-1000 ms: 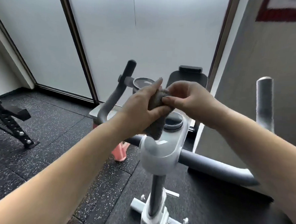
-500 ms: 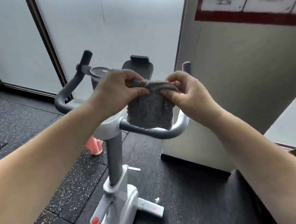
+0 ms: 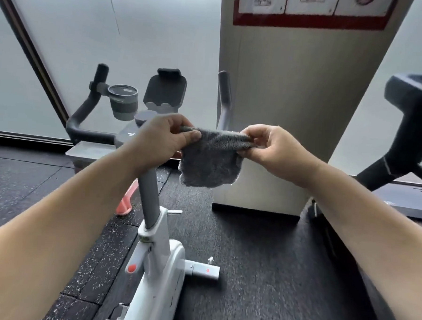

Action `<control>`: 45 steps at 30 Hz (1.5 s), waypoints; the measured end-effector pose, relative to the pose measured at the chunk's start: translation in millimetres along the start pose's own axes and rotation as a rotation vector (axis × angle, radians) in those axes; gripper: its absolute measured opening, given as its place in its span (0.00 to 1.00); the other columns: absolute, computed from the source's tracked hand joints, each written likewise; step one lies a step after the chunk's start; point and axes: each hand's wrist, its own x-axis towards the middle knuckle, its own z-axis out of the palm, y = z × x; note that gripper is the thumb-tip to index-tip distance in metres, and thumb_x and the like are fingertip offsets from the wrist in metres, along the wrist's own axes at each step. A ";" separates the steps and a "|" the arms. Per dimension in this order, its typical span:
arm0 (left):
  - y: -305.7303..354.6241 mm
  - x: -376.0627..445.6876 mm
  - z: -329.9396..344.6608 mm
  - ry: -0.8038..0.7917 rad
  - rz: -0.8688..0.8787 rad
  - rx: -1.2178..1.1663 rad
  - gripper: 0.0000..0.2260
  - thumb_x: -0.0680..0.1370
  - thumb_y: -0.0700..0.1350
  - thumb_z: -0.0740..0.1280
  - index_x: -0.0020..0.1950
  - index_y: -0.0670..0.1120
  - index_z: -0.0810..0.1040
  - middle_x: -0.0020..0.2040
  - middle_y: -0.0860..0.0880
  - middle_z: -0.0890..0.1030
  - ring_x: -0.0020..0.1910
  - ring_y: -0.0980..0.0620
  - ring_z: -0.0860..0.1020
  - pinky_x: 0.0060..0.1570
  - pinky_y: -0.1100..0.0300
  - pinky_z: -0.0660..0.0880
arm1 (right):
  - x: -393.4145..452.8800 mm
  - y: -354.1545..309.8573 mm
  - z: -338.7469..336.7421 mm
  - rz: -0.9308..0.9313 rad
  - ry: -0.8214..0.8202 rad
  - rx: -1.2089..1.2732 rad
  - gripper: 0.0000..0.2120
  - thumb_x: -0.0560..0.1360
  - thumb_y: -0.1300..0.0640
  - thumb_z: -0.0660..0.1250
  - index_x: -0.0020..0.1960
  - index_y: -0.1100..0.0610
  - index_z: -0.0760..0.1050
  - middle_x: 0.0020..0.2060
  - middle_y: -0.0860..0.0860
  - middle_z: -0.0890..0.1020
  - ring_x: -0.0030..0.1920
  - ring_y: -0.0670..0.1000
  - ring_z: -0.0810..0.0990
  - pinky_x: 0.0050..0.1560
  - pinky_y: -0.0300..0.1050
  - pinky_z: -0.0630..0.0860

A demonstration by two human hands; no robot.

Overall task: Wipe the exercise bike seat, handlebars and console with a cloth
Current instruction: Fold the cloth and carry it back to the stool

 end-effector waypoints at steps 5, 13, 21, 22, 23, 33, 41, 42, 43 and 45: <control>-4.7 -46.7 20.9 0.067 0.029 0.048 0.04 0.70 0.47 0.74 0.38 0.51 0.80 0.37 0.48 0.81 0.38 0.51 0.77 0.46 0.47 0.80 | -64.9 -7.8 17.1 0.091 0.067 -0.055 0.03 0.73 0.63 0.68 0.45 0.57 0.78 0.37 0.52 0.83 0.38 0.44 0.80 0.46 0.37 0.76; 37.0 -125.8 78.2 0.174 0.256 0.369 0.09 0.70 0.50 0.73 0.41 0.49 0.75 0.38 0.52 0.78 0.39 0.52 0.75 0.41 0.62 0.70 | -162.2 -24.8 30.7 0.398 0.139 -0.042 0.06 0.71 0.58 0.66 0.44 0.60 0.72 0.35 0.55 0.82 0.34 0.55 0.85 0.34 0.51 0.83; 76.0 -220.7 140.4 0.168 0.296 0.303 0.07 0.73 0.47 0.70 0.46 0.45 0.77 0.42 0.49 0.80 0.40 0.51 0.76 0.41 0.66 0.67 | -253.7 -49.5 19.0 0.569 0.171 0.670 0.09 0.76 0.61 0.61 0.53 0.64 0.76 0.44 0.61 0.83 0.38 0.53 0.85 0.35 0.43 0.82; 78.0 -237.8 148.7 0.138 0.291 0.286 0.07 0.73 0.47 0.70 0.48 0.44 0.79 0.45 0.48 0.81 0.42 0.51 0.78 0.45 0.64 0.70 | -266.8 -51.9 15.6 0.579 0.163 0.718 0.10 0.77 0.61 0.60 0.54 0.64 0.76 0.44 0.60 0.83 0.38 0.53 0.84 0.37 0.44 0.82; 79.1 -254.6 157.0 0.110 0.281 0.265 0.08 0.73 0.46 0.70 0.50 0.45 0.80 0.47 0.48 0.80 0.45 0.51 0.79 0.50 0.62 0.73 | -280.2 -53.9 11.9 0.583 0.148 0.755 0.12 0.77 0.60 0.59 0.55 0.64 0.76 0.44 0.60 0.82 0.39 0.54 0.84 0.38 0.44 0.83; 97.5 -370.1 161.4 0.196 0.059 0.159 0.05 0.71 0.42 0.70 0.45 0.51 0.78 0.41 0.53 0.81 0.39 0.57 0.79 0.45 0.64 0.77 | -383.8 -75.7 19.2 0.499 -0.021 0.583 0.10 0.77 0.61 0.64 0.57 0.61 0.74 0.42 0.59 0.83 0.37 0.53 0.84 0.40 0.48 0.83; 94.5 -439.0 107.4 0.228 -0.107 -0.058 0.09 0.76 0.40 0.66 0.40 0.53 0.77 0.41 0.46 0.82 0.43 0.44 0.82 0.43 0.47 0.81 | -453.2 -119.4 45.9 0.327 0.051 0.187 0.14 0.73 0.70 0.61 0.52 0.58 0.79 0.40 0.55 0.82 0.41 0.54 0.81 0.39 0.45 0.81; 95.1 -450.8 103.7 0.210 -0.105 -0.078 0.09 0.77 0.40 0.65 0.41 0.53 0.77 0.41 0.46 0.82 0.42 0.44 0.81 0.42 0.49 0.82 | -461.8 -124.7 50.7 0.320 0.078 0.169 0.14 0.73 0.70 0.61 0.53 0.57 0.78 0.40 0.54 0.82 0.41 0.53 0.81 0.39 0.44 0.81; 93.9 -462.1 100.1 0.195 -0.113 -0.108 0.08 0.77 0.40 0.65 0.42 0.52 0.77 0.41 0.46 0.81 0.41 0.46 0.81 0.39 0.52 0.82 | -470.8 -128.8 55.5 0.317 0.103 0.152 0.14 0.74 0.69 0.60 0.52 0.55 0.79 0.39 0.53 0.82 0.40 0.52 0.81 0.37 0.43 0.81; 93.9 -485.0 91.5 0.168 -0.141 -0.180 0.08 0.78 0.39 0.63 0.43 0.50 0.76 0.42 0.46 0.80 0.39 0.50 0.79 0.34 0.58 0.80 | -490.5 -135.8 64.9 0.307 0.134 0.067 0.16 0.75 0.69 0.59 0.50 0.52 0.79 0.37 0.48 0.82 0.37 0.49 0.82 0.32 0.40 0.80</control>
